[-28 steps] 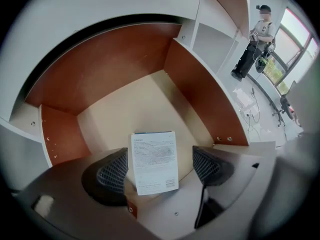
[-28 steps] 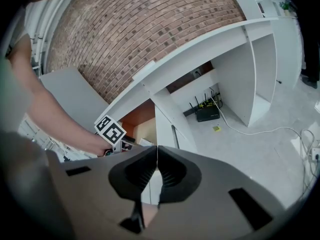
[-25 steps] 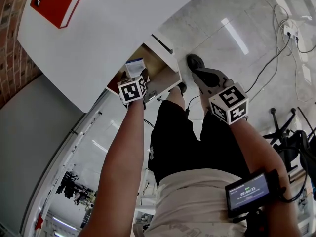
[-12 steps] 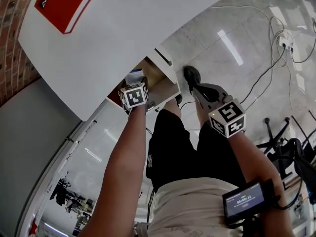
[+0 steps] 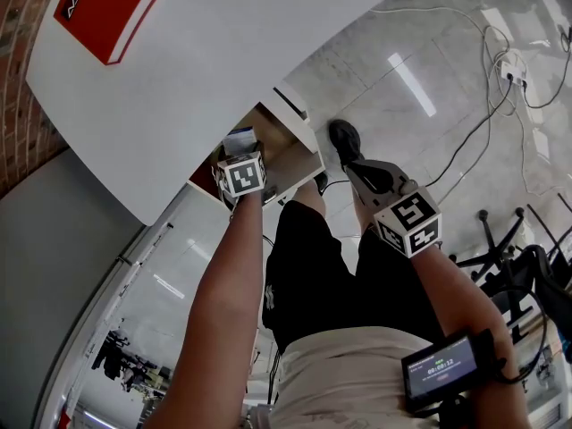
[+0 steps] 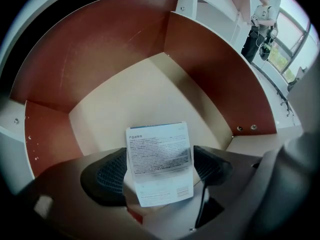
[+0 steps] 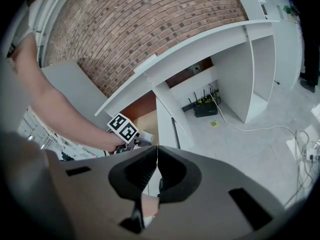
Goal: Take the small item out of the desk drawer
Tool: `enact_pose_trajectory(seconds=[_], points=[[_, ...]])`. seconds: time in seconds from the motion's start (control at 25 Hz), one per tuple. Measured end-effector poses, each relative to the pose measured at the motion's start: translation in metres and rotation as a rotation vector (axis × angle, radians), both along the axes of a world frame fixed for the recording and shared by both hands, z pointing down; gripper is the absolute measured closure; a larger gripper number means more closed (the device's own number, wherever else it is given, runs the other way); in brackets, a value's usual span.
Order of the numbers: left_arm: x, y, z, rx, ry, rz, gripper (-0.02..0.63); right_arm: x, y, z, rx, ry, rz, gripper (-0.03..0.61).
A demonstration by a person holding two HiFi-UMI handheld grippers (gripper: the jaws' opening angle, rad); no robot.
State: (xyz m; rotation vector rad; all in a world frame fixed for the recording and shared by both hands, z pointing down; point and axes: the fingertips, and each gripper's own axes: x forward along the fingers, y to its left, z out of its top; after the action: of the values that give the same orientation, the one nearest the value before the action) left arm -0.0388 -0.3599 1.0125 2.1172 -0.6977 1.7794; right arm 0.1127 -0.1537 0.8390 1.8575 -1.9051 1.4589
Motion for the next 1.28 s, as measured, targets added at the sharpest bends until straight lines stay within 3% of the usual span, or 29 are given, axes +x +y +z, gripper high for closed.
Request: enact_pose_trajectory(seconds=[0.52, 0.96, 1.28], points=[[-0.007, 0.004, 0.000, -0.030, -0.034, -0.027, 0.225, -0.002, 0.000, 0.002, -0.011, 0.007, -0.013, 0.572], [-0.002, 0.013, -0.029, -0.024, 0.070, -0.040, 0.229, -0.012, -0.016, -0.003, 0.005, 0.000, -0.078, 0.572], [-0.001, 0.012, -0.061, 0.028, 0.164, -0.118, 0.228, -0.020, -0.020, -0.010, 0.019, 0.003, -0.153, 0.572]])
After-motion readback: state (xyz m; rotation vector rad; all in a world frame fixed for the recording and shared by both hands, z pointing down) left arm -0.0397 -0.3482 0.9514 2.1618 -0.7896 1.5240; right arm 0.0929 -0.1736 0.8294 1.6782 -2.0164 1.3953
